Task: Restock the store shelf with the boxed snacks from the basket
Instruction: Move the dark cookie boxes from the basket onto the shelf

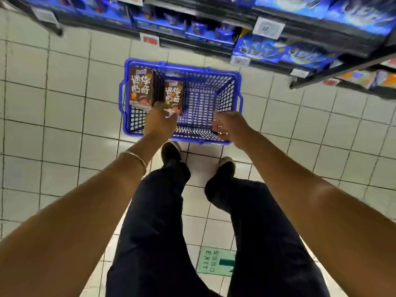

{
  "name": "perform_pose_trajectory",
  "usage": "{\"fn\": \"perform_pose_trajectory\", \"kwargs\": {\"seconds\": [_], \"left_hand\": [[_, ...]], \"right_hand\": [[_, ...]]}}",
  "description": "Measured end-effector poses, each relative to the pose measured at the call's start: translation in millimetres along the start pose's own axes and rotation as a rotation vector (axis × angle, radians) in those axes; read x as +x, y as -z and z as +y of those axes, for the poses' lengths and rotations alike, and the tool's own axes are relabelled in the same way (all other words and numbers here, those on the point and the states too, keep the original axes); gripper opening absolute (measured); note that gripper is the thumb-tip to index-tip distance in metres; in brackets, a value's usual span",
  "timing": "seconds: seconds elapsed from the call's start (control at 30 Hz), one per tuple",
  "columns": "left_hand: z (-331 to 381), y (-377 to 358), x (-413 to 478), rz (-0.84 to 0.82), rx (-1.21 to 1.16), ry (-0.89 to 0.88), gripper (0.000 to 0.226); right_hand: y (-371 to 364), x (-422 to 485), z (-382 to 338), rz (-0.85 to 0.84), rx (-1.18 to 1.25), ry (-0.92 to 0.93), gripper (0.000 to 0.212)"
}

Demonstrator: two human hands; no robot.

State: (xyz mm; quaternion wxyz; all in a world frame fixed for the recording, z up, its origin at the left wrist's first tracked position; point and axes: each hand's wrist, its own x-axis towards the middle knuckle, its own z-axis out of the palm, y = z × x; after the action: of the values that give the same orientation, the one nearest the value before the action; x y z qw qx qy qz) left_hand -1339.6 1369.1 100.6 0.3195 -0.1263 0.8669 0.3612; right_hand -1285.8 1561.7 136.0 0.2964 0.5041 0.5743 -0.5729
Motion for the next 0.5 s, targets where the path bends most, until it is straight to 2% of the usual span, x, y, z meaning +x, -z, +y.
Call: {"fn": "perform_pose_trajectory", "kwargs": {"seconds": [0.13, 0.3, 0.37, 0.5], "left_hand": [[-48.2, -50.9, 86.3, -0.027, 0.006, 0.051, 0.034], [-96.9, -97.0, 195.3, 0.049, 0.068, -0.014, 0.047], [-111.6, -109.1, 232.9, 0.079, 0.084, -0.008, 0.051], [-130.3, -146.6, 272.0, 0.136, 0.241, -0.068, 0.058]], "right_hand": [[-48.7, 128.7, 20.4, -0.016, -0.03, -0.044, 0.023], [-105.4, 255.3, 35.9, -0.112, -0.073, -0.003, 0.058], [-124.7, 291.9, 38.6, -0.187, -0.054, 0.067, 0.054], [-150.3, 356.0, 50.2, -0.219, 0.069, 0.113, 0.045]]}}
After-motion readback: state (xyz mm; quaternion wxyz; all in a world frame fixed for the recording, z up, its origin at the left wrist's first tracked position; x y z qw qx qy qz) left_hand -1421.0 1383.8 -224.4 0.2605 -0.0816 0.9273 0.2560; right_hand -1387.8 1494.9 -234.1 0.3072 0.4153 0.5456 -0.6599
